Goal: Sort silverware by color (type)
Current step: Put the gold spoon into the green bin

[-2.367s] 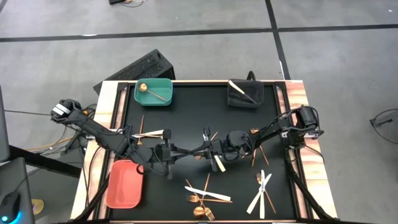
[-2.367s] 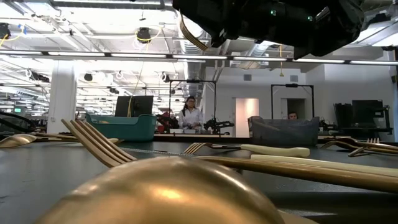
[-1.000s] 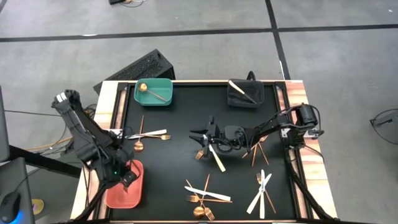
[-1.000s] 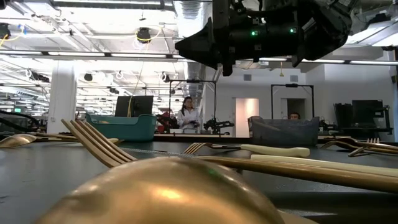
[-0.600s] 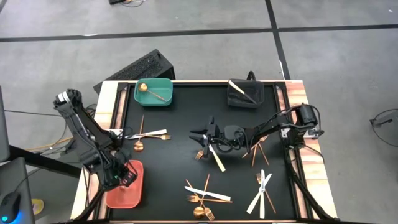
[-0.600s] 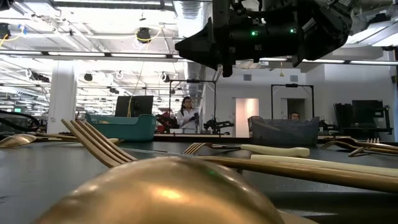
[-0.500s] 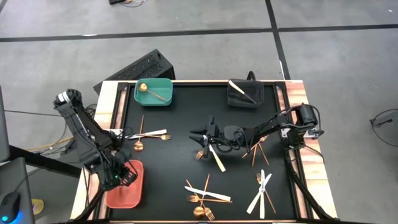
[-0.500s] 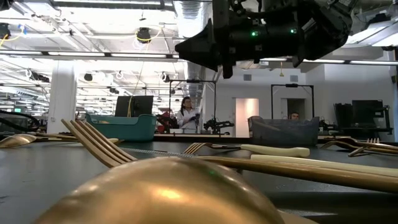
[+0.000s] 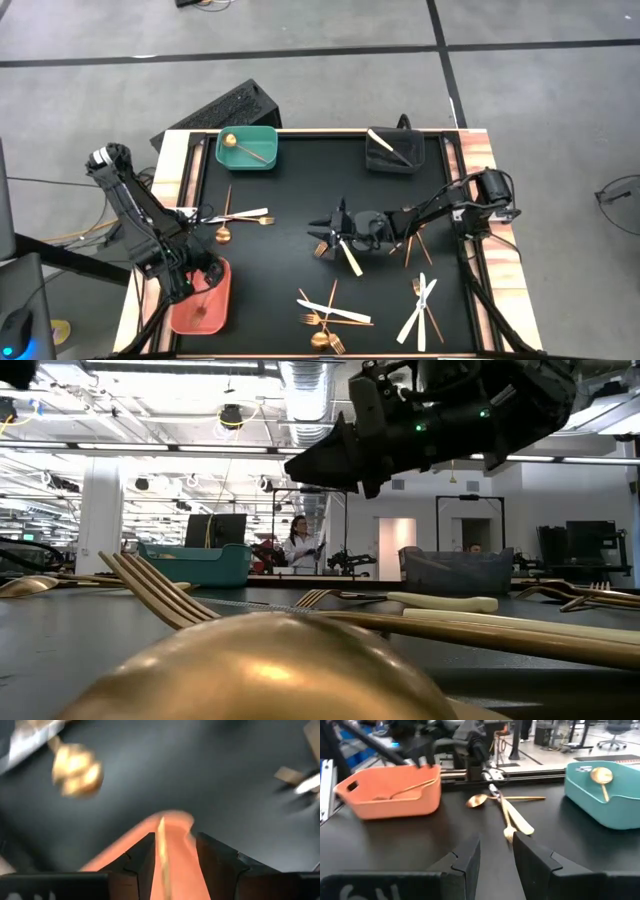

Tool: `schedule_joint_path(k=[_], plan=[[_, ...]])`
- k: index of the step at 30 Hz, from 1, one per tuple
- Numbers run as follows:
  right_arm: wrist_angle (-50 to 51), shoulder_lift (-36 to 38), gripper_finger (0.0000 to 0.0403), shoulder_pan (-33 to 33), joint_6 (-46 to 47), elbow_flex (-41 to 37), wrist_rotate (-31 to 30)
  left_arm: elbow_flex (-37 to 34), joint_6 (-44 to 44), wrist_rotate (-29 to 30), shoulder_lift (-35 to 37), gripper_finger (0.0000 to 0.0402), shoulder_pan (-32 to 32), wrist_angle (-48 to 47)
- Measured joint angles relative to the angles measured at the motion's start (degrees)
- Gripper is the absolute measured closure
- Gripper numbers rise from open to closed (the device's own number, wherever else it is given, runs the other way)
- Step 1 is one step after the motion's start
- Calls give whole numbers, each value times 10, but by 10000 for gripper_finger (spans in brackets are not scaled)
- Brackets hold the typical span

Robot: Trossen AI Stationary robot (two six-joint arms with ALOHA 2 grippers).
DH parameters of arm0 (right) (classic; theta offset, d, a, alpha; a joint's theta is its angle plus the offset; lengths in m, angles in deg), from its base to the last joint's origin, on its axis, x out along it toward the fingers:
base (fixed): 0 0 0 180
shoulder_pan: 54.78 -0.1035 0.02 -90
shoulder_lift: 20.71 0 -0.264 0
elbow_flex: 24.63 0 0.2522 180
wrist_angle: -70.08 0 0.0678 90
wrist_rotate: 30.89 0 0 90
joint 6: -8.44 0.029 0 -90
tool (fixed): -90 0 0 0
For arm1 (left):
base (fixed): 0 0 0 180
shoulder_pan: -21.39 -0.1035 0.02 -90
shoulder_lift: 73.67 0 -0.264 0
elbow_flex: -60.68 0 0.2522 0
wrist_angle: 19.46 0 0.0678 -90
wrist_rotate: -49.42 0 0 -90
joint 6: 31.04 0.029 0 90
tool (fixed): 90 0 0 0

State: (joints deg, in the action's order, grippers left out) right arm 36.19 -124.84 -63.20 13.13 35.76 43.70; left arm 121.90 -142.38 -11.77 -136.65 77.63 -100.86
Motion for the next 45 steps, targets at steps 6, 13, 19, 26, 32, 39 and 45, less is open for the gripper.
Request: schedule_joint_path(k=[6, 13, 19, 26, 32, 39, 45], plan=[[100, 49, 260, -18, -2, 0, -104, 0, 127, 192, 0, 273, -24, 38], [372, 179, 260, -37, 78, 0, -219, 0, 359, 354, 0, 274, -66, 133], [648, 266, 260, -52, 236, 0, -221, -9, 460, 348, 0, 274, -128, 171], [860, 298, 260, -70, 395, 0, -159, -104, 553, 345, 0, 274, -206, 336], [973, 302, 260, -73, 497, 0, -84, -190, 626, 338, 0, 274, -266, 525], [979, 295, 260, -73, 549, 0, -91, -215, 663, 325, 0, 274, -308, 559], [738, 242, 260, -65, 426, 0, -141, -215, 667, 350, 0, 274, -343, 573]])
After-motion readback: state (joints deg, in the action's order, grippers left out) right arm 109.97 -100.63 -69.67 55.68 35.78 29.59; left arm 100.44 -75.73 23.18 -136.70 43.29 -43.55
